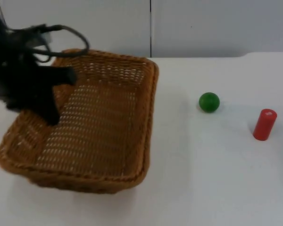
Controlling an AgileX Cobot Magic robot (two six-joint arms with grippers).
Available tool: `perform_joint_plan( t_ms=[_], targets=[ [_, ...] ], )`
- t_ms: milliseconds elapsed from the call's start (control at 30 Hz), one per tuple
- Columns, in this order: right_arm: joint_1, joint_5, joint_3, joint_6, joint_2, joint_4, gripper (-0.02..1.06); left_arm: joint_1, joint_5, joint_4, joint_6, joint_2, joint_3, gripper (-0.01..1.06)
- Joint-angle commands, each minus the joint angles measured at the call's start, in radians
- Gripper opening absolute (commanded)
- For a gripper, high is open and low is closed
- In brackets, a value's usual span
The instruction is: Pick up the basket with the left hand and place the object to the left of the red cylinder into the basket with the right hand.
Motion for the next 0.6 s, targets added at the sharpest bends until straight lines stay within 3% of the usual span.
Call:
perform_joint_plan(
  t_ms=[0,100,300,567],
  targets=[
    [-0.005,-0.004,-0.003,-0.006,-0.003,-0.003,1.05,0.053,-0.021,-0.146,0.117,-0.093,0.093,0.0],
    [-0.005,-0.002,-0.003,-0.006,-0.003,-0.003,1.05,0.093,-0.016,-0.219,0.196,-0.157,0.179,0.0],
    [-0.005,-0.007,-0.003,-0.006,-0.003,0.009,1.05,0.114,-0.014,-0.22,0.22,-0.251,0.301,0.0],
    [-0.005,-0.009,-0.003,-0.006,-0.003,0.024,1.05,0.114,0.004,-0.224,0.241,-0.251,0.309,0.0]
  ],
)
